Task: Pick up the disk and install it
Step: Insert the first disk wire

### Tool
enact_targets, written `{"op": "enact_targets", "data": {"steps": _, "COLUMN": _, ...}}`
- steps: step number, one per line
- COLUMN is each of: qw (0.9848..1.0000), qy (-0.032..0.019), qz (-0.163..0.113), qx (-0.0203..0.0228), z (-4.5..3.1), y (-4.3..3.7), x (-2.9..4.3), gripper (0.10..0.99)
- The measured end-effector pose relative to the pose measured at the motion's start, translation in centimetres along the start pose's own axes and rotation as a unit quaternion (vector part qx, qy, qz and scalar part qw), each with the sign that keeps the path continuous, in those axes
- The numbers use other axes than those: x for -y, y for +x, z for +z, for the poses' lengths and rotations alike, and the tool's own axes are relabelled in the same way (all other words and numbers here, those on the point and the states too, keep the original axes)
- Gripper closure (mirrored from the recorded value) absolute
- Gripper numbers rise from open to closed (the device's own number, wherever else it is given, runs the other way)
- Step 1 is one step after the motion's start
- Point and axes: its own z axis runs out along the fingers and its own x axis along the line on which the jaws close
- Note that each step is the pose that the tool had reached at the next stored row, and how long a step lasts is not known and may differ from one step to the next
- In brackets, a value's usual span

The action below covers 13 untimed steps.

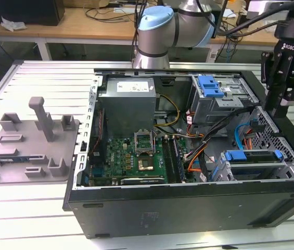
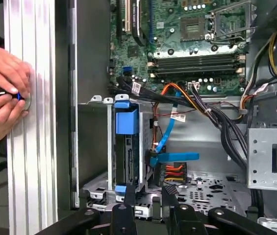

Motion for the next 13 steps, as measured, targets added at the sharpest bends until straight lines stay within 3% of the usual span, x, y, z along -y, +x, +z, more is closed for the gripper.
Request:
{"op": "enact_targets", "data": {"steps": 4, "qw": 0.9998, "qy": -0.0027, "qz": 0.02, "qx": -0.0021, "z": 0.33, "y": -0.14, "x": -0.01, "gripper": 0.733}}
{"op": "enact_targets", "data": {"steps": 6, "qw": 0.9998, "qy": -0.0023, "qz": 0.02, "qx": -0.0087, "z": 0.48, "y": -0.36, "x": -0.01, "gripper": 0.733}}
{"op": "enact_targets", "data": {"steps": 10, "qw": 0.9994, "qy": -0.0014, "qz": 0.02, "qx": -0.0278, "z": 0.63, "y": -0.94, "x": -0.03, "gripper": 0.733}}
{"op": "enact_targets", "data": {"steps": 13, "qw": 0.9991, "qy": -0.0002, "qz": 0.02, "qx": -0.0372, "z": 0.64, "y": -1.62, "x": -0.05, "gripper": 0.733}}
